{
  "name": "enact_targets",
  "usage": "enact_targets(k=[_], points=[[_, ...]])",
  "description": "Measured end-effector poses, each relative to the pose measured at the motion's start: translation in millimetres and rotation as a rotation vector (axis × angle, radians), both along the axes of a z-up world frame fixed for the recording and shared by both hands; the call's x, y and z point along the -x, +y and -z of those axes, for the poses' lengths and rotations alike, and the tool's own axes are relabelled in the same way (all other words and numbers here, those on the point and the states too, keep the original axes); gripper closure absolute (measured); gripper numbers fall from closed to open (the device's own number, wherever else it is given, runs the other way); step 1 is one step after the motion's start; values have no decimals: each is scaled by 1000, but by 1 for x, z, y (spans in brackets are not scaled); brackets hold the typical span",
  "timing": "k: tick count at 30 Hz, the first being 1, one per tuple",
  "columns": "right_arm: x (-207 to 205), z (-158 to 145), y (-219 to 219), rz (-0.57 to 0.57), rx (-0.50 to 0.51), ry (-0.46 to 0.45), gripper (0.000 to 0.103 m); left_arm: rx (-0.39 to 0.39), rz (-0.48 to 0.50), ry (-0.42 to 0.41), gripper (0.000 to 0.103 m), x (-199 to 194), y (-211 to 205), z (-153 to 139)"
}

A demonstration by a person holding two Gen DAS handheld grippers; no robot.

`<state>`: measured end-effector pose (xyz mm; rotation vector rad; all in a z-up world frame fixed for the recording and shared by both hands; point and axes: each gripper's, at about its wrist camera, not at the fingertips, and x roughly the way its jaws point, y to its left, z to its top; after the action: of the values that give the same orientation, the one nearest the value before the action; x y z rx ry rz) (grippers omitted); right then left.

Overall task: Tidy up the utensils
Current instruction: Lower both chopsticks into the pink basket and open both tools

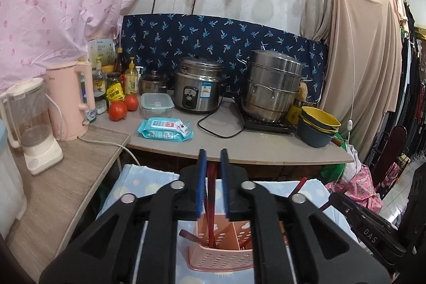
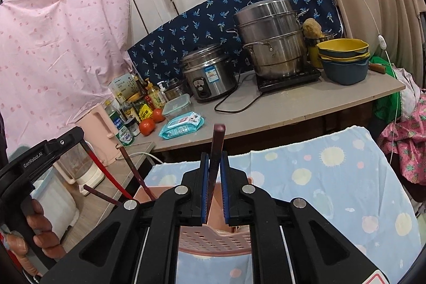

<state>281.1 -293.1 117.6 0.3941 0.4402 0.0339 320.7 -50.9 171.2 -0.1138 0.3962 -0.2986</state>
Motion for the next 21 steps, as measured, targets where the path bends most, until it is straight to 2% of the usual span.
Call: enact_targets(k=[1,2,3,5,14,21], points=[[1,-1,0,9,3,0,84,0,-8,-3,68,2,1,0],[4,-1,-1,15,4,-3,74,2,-20,-12,57,6,3,1],[7,-2,-2,23,5,-9,67,4,-28,-20,54,10,5,1],[13,-2,-4,36,10,-16,63,2,-28,-19,53,15,7,3],[51,6,-3,16,17,8,62,-16,-23,31,48,51,19,20],[97,37,22,-33,73,76,62,-51,-3,109,47,91,30,58]])
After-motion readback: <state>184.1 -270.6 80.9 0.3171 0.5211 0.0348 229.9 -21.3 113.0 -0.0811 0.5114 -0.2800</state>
